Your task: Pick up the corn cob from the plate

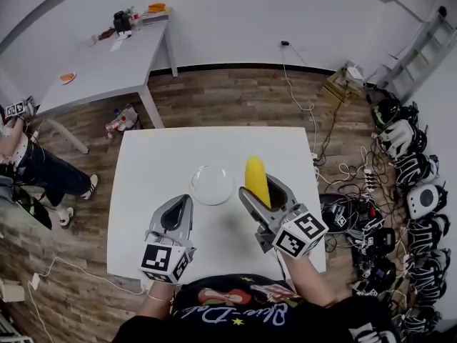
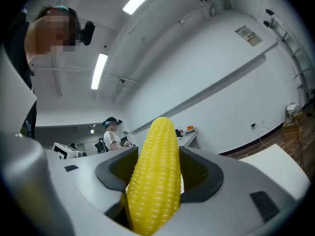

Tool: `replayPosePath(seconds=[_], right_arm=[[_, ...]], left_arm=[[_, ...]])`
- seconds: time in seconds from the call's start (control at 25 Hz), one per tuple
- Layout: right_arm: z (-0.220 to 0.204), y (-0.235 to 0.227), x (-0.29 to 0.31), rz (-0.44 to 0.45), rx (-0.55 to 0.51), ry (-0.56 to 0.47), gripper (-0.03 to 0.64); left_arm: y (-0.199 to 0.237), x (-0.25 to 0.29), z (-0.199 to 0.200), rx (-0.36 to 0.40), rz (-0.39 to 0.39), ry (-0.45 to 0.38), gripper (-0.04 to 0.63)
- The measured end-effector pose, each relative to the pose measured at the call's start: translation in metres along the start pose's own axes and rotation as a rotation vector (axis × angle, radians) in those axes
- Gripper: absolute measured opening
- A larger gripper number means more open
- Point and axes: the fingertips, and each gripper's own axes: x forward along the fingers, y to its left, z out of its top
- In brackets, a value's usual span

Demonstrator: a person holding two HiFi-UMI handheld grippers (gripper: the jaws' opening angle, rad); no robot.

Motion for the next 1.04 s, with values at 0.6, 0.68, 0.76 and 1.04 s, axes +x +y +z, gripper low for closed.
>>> replayPosePath(seconds=[0.6, 0.68, 0.76, 1.04], right_arm=[[-0.01, 0.005, -0.006, -0.016, 0.027, 0.034, 0.255], [-0.012, 0.008, -0.006, -0.012, 0.013, 0.04, 0.255], [-0.013, 0.009, -0.007, -0.011, 0.007, 0.042, 0.255], [-0.012, 0.009, -0.012, -0.007, 0.017, 0.06, 0.255]], left_arm=[[-0.002, -0.013, -0.003, 0.015, 0.007, 0.023, -0.002], [-0.001, -0.015, -0.004, 0.02, 0.01, 0.025, -0.002], [-0.003, -0.016, -0.004, 0.024, 0.01, 0.023, -0.002], [-0.008, -0.016, -0.006, 0.025, 0.009, 0.033, -0.002]])
